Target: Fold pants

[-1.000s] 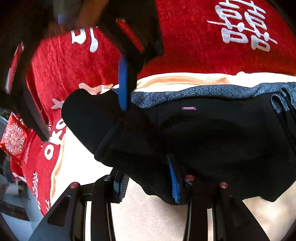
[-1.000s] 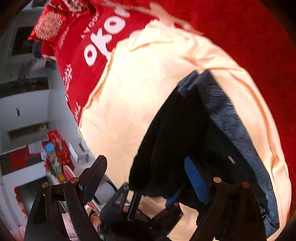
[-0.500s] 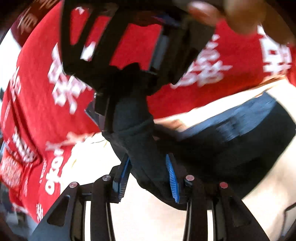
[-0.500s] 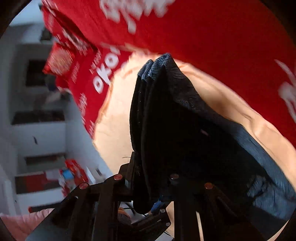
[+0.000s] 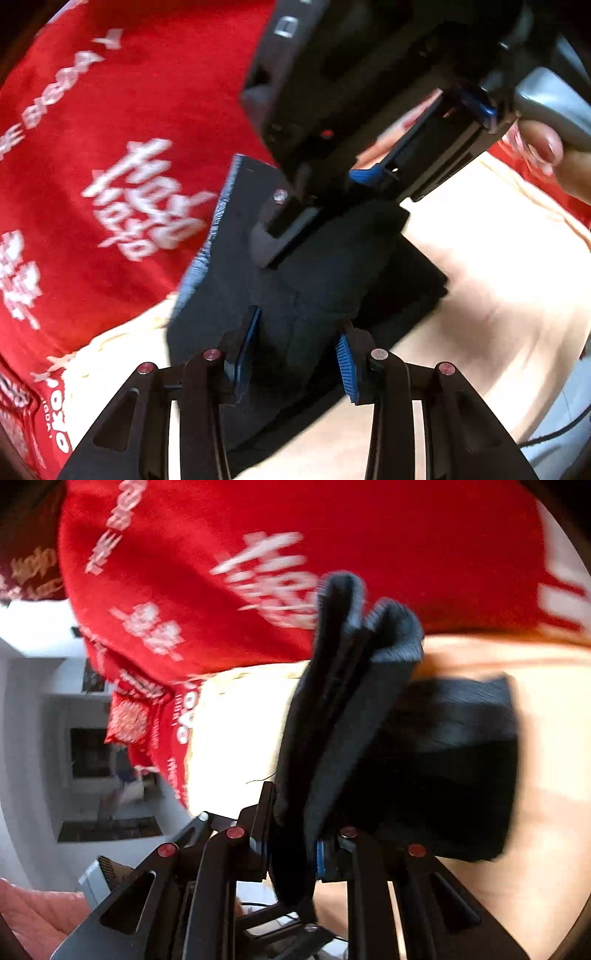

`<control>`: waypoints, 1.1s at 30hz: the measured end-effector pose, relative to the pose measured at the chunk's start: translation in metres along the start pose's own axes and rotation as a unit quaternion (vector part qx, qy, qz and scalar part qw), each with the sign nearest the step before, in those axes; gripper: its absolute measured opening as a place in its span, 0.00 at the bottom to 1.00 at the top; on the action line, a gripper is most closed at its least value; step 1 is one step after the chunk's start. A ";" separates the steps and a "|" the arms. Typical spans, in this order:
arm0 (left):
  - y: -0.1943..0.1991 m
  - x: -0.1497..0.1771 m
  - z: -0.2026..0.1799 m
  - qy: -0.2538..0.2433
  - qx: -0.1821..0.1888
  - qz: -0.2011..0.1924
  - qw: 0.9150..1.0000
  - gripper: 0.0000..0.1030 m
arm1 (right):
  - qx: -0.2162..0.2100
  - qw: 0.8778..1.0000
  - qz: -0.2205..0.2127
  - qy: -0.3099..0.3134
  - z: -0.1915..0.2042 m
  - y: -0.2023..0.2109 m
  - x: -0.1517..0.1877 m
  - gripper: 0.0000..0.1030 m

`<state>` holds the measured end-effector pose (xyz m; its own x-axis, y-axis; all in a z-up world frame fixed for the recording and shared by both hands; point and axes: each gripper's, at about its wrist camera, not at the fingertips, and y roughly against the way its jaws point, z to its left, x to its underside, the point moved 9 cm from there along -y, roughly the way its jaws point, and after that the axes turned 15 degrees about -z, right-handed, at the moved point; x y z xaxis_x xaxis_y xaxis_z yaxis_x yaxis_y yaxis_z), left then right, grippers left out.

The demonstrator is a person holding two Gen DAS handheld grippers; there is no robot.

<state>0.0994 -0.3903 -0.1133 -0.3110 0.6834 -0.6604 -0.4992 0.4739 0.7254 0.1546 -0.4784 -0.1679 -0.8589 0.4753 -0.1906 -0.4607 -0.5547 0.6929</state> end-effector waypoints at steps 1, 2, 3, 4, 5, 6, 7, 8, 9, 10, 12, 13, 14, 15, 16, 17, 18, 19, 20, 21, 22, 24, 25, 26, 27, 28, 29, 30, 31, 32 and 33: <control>-0.011 0.004 -0.013 -0.006 0.004 0.013 1.000 0.38 | 0.002 1.000 0.002 -0.016 -0.019 0.000 0.004 0.18; -0.016 0.008 -0.022 -0.010 0.005 0.023 1.000 0.38 | 0.003 0.999 0.003 -0.033 -0.038 -0.003 0.009 0.18; -0.023 0.016 -0.023 -0.012 0.005 0.034 0.999 0.38 | 0.005 0.999 0.005 -0.048 -0.053 -0.007 0.014 0.18; -0.027 0.023 -0.025 -0.014 0.003 0.045 0.999 0.41 | 0.003 0.998 0.006 -0.058 -0.062 -0.009 0.017 0.18; -0.030 0.030 -0.024 -0.016 0.001 0.053 0.998 0.44 | -0.003 0.997 0.007 -0.073 -0.071 -0.014 0.022 0.18; -0.031 0.036 -0.023 -0.017 0.004 0.060 0.998 0.45 | -0.004 0.997 0.007 -0.082 -0.078 -0.017 0.027 0.18; -0.031 0.039 -0.024 -0.018 0.008 0.063 0.998 0.46 | -0.005 0.996 0.007 -0.086 -0.079 -0.020 0.029 0.19; -0.029 0.042 -0.026 -0.021 0.012 0.065 0.998 0.57 | -0.005 0.996 0.007 -0.089 -0.080 -0.022 0.031 0.19; -0.025 0.044 -0.025 -0.021 0.013 0.067 0.997 0.66 | -0.003 0.996 0.006 -0.093 -0.083 -0.022 0.032 0.21; -0.021 0.048 -0.021 -0.014 0.015 0.069 0.997 0.77 | -0.001 0.996 0.005 -0.094 -0.082 -0.023 0.034 0.22; -0.011 0.051 -0.009 0.009 0.022 0.070 0.997 0.77 | 0.010 0.996 0.006 -0.089 -0.088 -0.020 0.038 0.22; -0.008 0.054 0.000 0.019 0.021 0.075 0.997 0.77 | 0.022 0.997 0.006 -0.078 -0.087 -0.019 0.038 0.22; -0.006 0.057 0.011 0.032 0.013 0.082 0.996 0.77 | 0.033 0.997 0.007 -0.065 -0.088 -0.018 0.039 0.22; -0.004 0.061 0.018 0.046 0.008 0.088 0.995 0.77 | 0.046 0.998 0.008 -0.051 -0.088 -0.017 0.039 0.22; -0.002 0.065 0.029 0.069 0.000 0.095 0.993 0.77 | 0.061 0.998 0.009 -0.035 -0.090 -0.014 0.041 0.22; -0.002 0.068 0.041 0.093 -0.007 0.101 0.991 0.77 | 0.077 0.997 0.011 -0.020 -0.092 -0.011 0.043 0.22; -0.005 0.071 0.056 0.117 -0.016 0.107 0.987 0.77 | 0.091 0.996 0.011 -0.011 -0.094 -0.009 0.045 0.22; -0.008 0.076 0.072 0.139 -0.027 0.114 0.983 0.77 | 0.101 0.995 0.012 -0.008 -0.097 -0.007 0.048 0.22; -0.004 0.079 0.078 0.159 -0.040 0.119 0.979 0.77 | 0.111 0.994 0.012 -0.008 -0.100 -0.002 0.051 0.22; -0.004 0.085 0.087 0.176 -0.053 0.125 0.975 0.77 | 0.114 0.993 0.010 -0.011 -0.102 0.004 0.053 0.23; -0.006 0.090 0.099 0.194 -0.064 0.132 0.970 0.77 | 0.110 0.994 0.005 -0.017 -0.103 0.010 0.055 0.23; -0.002 0.091 0.105 0.214 -0.070 0.132 0.965 0.77 | 0.089 0.995 -0.010 -0.035 -0.097 0.020 0.055 0.24; -0.002 0.092 0.110 0.222 -0.071 0.128 0.964 0.77 | 0.083 0.996 -0.015 -0.041 -0.095 0.022 0.054 0.31; -0.001 0.092 0.113 0.228 -0.070 0.124 0.963 0.77 | 0.083 0.995 -0.019 -0.043 -0.095 0.022 0.052 0.36; -0.005 0.092 0.121 0.231 -0.069 0.123 0.963 0.77 | 0.084 0.995 -0.022 -0.041 -0.095 0.021 0.050 0.46; -0.007 0.092 0.125 0.237 -0.071 0.122 0.961 0.77 | 0.087 0.995 -0.022 -0.039 -0.097 0.016 0.048 0.48; -0.007 0.093 0.127 0.247 -0.070 0.122 0.959 0.77 | 0.083 0.995 -0.022 -0.040 -0.097 0.011 0.046 0.48; -0.009 0.095 0.130 0.263 -0.068 0.123 0.955 0.77 | 0.073 0.996 -0.021 -0.044 -0.097 0.004 0.044 0.48; -0.016 0.100 0.131 0.283 -0.061 0.129 0.948 0.77 | 0.062 0.997 -0.018 -0.049 -0.095 0.000 0.043 0.47; -0.022 0.104 0.132 0.293 -0.056 0.138 0.944 0.77 | 0.054 0.997 -0.013 -0.049 -0.093 -0.003 0.043 0.44; -0.028 0.109 0.131 0.302 -0.050 0.151 0.940 0.77 | 0.054 0.998 -0.007 -0.040 -0.090 -0.009 0.044 0.23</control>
<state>0.1855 -0.2567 -0.1804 -0.8381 0.3240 -0.4390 -0.3789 0.2333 0.8955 0.1011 -0.5143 -0.2447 -0.8300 0.5381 -0.1467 -0.4416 -0.4733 0.7622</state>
